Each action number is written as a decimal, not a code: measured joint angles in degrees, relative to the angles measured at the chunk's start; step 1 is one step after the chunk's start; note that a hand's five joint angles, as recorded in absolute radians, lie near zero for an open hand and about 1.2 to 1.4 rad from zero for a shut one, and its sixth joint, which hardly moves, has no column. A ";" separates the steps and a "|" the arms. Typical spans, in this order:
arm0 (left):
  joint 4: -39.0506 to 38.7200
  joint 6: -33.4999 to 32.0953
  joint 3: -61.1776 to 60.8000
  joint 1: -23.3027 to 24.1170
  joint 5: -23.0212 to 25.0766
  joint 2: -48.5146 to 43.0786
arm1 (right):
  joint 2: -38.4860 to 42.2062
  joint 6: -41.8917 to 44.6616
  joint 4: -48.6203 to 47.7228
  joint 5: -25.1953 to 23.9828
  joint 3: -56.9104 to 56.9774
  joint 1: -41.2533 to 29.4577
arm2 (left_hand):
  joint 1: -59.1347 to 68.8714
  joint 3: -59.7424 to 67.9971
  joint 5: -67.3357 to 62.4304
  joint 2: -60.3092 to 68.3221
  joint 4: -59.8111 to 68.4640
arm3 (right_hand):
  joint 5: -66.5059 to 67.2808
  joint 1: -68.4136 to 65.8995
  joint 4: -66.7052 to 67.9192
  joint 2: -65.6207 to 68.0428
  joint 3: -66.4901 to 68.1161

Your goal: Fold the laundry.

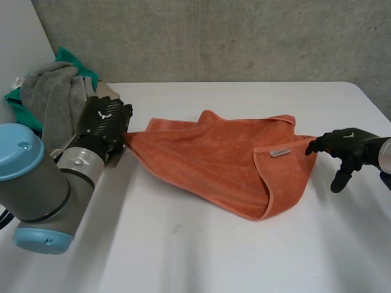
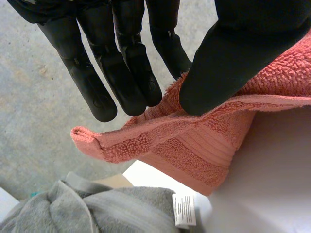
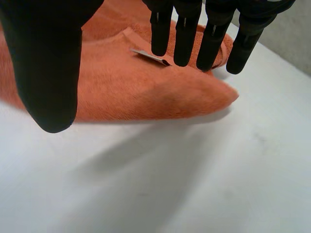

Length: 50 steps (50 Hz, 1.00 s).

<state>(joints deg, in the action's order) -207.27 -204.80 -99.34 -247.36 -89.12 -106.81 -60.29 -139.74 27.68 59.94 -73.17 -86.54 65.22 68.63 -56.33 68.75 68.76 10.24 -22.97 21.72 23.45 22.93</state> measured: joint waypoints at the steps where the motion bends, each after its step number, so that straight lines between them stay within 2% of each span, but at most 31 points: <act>1: 0.53 -0.02 -0.44 -0.43 0.17 0.68 | -0.55 4.10 0.23 0.09 0.36 -0.13 | 0.00 0.00 0.00 0.00 0.00 | 0.00 0.00 0.00 0.00 0.00; 6: 1.50 0.01 -1.20 -1.62 1.10 2.42 | -1.48 9.25 -3.63 0.06 0.73 -1.32 | 0.00 0.00 0.00 0.00 0.00 | 0.00 0.00 0.00 0.00 0.00; 13: 2.09 0.18 -1.44 -2.45 2.16 3.62 | 0.29 9.55 -10.66 -0.81 2.03 -5.14 | 0.00 0.00 0.00 0.00 0.00 | 0.07 0.00 0.00 0.00 0.00; 20: 3.30 0.43 -1.98 -2.54 2.29 3.76 | 8.94 10.15 -14.25 -1.46 10.77 -13.24 | 0.00 0.00 0.00 0.00 0.00 | 2.76 -0.21 0.35 0.14 0.15; 29: 3.57 0.47 -2.76 -2.57 2.29 3.94 | 22.14 11.50 -9.63 -0.54 24.74 -19.15 | 0.00 0.00 0.00 0.00 0.00 | 5.61 -1.45 3.51 0.65 1.58; 34: 3.51 0.46 -2.82 -2.85 2.32 4.32 | 27.88 12.04 -7.59 1.06 30.49 -20.13 | 0.00 0.00 0.00 0.00 0.00 | 16.94 -14.21 15.27 13.61 14.01; 35: 3.48 0.44 -2.82 -2.98 2.34 4.53 | 29.22 12.40 -7.28 2.04 31.99 -20.23 | 0.00 0.00 0.00 0.00 0.00 | 29.42 -26.21 28.24 26.74 26.94; 36: 3.48 0.43 -2.82 -3.05 2.34 4.65 | 29.67 12.63 -7.14 2.69 32.56 -20.23 | 0.00 0.00 0.00 0.00 0.00 | 36.70 -34.15 35.46 34.18 34.10; 38: 3.46 0.41 -2.80 -3.16 2.36 4.93 | 29.56 13.05 -7.27 4.25 33.11 -20.21 | 0.00 0.00 0.00 0.00 0.00 | 45.60 -41.85 44.43 43.01 43.07; 43: 3.46 0.31 -2.63 -3.50 2.37 5.93 | 24.80 13.15 -8.04 7.68 31.35 -19.97 | 0.00 0.00 0.00 0.00 0.00 | 46.51 -41.85 46.86 44.21 45.41; 50: 4.06 0.21 -2.42 -4.92 2.33 8.76 | 9.43 12.41 -7.79 10.40 20.27 -17.22 | 0.00 0.00 0.00 0.00 0.00 | 46.51 -41.85 47.00 44.21 45.49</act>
<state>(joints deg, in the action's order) -203.21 -204.60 -101.77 -252.29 -86.79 -98.05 -50.86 -127.32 19.88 70.34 -52.90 -103.76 65.22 68.63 -56.33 68.75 68.76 56.74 -64.83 68.72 67.66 68.43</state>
